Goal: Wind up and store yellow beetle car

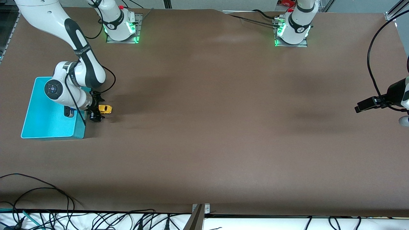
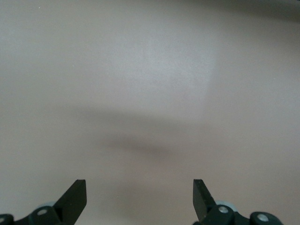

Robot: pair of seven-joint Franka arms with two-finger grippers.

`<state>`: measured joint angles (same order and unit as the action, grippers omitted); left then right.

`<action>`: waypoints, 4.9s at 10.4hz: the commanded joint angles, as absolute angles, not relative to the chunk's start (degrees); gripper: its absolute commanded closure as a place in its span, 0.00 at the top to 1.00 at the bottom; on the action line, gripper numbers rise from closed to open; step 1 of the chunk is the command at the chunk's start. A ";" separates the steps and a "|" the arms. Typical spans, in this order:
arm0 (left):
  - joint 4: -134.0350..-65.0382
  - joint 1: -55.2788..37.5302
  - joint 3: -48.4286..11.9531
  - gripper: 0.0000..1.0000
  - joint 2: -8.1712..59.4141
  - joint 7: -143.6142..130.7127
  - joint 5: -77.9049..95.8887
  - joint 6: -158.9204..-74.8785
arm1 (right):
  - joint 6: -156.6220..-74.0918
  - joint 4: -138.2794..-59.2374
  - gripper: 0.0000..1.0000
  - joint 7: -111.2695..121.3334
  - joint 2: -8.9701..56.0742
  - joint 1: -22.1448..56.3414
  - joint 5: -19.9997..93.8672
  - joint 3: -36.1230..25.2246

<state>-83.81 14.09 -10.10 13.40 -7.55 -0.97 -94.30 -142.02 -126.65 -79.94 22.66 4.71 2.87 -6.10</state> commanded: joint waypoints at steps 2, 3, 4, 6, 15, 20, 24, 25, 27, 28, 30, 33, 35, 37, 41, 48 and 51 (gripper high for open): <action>-83.67 14.59 -10.20 1.00 13.27 -6.24 -0.53 -93.60 | -142.65 -126.74 1.00 -80.68 22.85 5.10 1.49 -7.03; -83.58 14.59 -10.28 1.00 13.27 -6.33 -0.53 -93.52 | -142.65 -126.74 1.00 -80.68 23.03 5.10 1.41 -7.03; -83.50 14.59 -10.28 1.00 13.18 -6.42 -0.53 -93.52 | -142.65 -126.74 0.96 -80.68 23.46 5.36 1.32 -7.12; -82.97 14.50 -10.28 1.00 13.10 -6.50 -0.53 -92.47 | -142.65 -126.74 0.53 -80.68 23.64 5.36 0.62 -7.12; -82.88 14.59 -10.20 1.00 12.92 -6.15 -0.70 -92.29 | -126.35 -117.99 0.12 -81.73 20.57 6.24 0.01 -7.12; -82.79 14.50 -10.11 1.00 12.74 -6.33 -0.97 -92.29 | -105.59 -103.11 0.13 -69.94 19.78 5.45 -4.22 -10.18; -82.97 14.50 -10.19 1.00 12.83 -6.68 -0.79 -92.28 | -102.39 -103.18 0.13 -38.14 18.02 5.27 -3.96 -17.56; -82.97 14.50 -10.20 1.00 12.92 -6.59 -0.79 -92.29 | -102.39 -103.97 0.13 -29.79 18.10 5.27 -3.69 -19.58; -82.97 14.50 -10.20 1.00 13.01 -6.42 -0.70 -92.29 | -103.35 -106.42 0.12 -18.07 19.06 4.58 -3.25 -21.62; -83.06 14.59 -10.20 1.00 13.09 -6.42 -0.70 -92.29 | -105.45 -108.18 0.11 -12.54 19.77 2.92 -3.16 -21.62; -82.97 14.94 -10.02 1.00 13.18 -6.33 -0.70 -92.29 | -109.06 -110.74 0.13 -1.98 21.43 0.19 -0.46 -21.62; -82.97 15.03 -10.02 1.00 13.36 -6.33 -0.70 -92.29 | -113.28 -110.65 0.13 4.54 25.48 -0.35 1.31 -21.36; -83.06 14.94 -10.02 1.00 13.45 -6.33 -0.70 -92.29 | -115.91 -110.57 0.13 8.94 28.10 -0.53 4.02 -21.27; -83.14 14.94 -10.02 1.00 13.45 -6.33 -0.70 -92.29 | -116.28 -110.65 0.21 12.04 29.00 -0.53 5.54 -21.27; -83.06 15.03 -10.02 1.00 13.71 -6.33 -0.53 -92.37 | -114.88 -109.61 1.00 12.22 29.36 -0.18 5.45 -21.18; -83.23 16.79 -10.28 0.99 13.28 -6.33 2.55 -92.73 | -86.86 -84.84 1.00 11.34 26.55 -0.09 3.16 -21.10; -83.32 16.79 -10.37 0.99 12.66 -6.33 2.37 -92.55 | -84.80 -80.24 1.00 11.08 21.31 -0.08 3.34 -16.91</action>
